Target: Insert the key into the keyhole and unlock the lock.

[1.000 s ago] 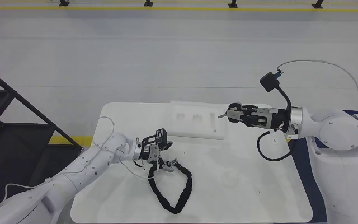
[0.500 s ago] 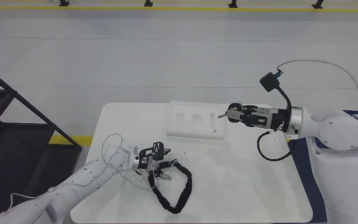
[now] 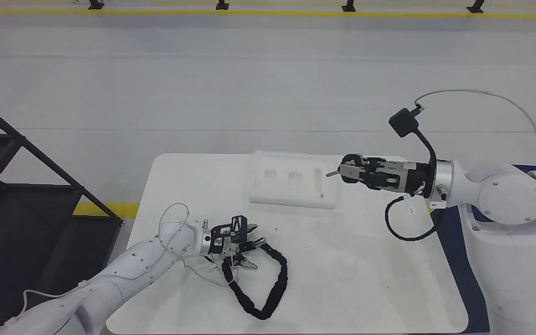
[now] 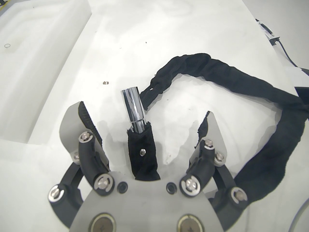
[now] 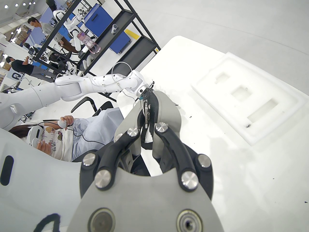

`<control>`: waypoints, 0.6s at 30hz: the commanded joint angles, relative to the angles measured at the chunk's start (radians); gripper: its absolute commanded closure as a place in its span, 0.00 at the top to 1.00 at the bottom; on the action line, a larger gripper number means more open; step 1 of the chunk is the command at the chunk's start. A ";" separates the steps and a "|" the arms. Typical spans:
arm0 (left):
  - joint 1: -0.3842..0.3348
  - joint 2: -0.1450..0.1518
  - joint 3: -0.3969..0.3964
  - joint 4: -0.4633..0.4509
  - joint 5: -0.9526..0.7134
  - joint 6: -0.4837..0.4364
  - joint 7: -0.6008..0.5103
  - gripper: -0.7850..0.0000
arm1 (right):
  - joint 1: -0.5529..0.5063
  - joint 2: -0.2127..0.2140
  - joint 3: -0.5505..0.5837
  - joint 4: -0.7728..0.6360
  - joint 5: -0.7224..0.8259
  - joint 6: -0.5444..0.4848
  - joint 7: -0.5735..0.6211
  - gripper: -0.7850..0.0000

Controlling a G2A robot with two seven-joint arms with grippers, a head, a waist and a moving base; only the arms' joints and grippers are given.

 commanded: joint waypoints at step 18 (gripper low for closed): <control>0.002 -0.022 -0.044 0.009 0.045 -0.001 -0.006 0.00 | 0.000 0.000 0.000 0.000 0.000 0.000 0.000 0.00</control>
